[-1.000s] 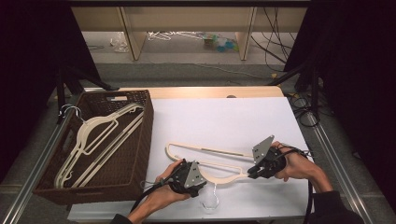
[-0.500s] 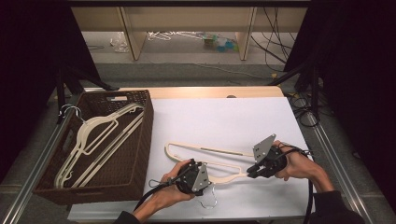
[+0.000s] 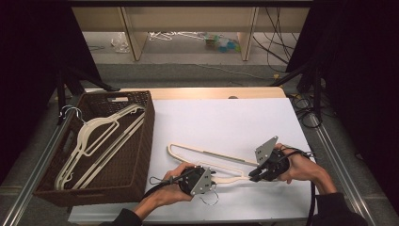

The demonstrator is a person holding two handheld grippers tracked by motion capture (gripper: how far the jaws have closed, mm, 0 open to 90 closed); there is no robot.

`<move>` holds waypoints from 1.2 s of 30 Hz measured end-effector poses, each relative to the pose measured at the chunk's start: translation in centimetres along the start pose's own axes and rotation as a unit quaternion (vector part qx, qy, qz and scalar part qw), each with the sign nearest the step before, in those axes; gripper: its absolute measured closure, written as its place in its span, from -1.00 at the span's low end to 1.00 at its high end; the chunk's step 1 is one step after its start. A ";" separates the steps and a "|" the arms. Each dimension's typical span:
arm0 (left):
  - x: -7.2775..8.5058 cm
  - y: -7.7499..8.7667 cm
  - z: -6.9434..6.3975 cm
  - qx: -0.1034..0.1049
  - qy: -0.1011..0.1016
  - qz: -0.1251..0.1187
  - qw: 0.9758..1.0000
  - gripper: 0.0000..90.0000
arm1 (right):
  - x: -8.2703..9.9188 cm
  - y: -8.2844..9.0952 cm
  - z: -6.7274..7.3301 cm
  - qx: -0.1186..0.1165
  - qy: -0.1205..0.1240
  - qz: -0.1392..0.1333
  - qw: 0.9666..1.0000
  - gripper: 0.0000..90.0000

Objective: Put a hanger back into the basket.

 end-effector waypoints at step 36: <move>-4.8 6.2 8.6 -0.049 0.170 -0.053 0.983 0.90 | -5.0 7.8 -2.0 0.202 -0.145 -0.173 0.953 -0.47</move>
Point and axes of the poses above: each handheld gripper's, and its own axes: y roughly backward along the jaws, x roughly out of its underside, z roughly to its left, the point moved 8 cm from there along -y, roughly forward along the jaws
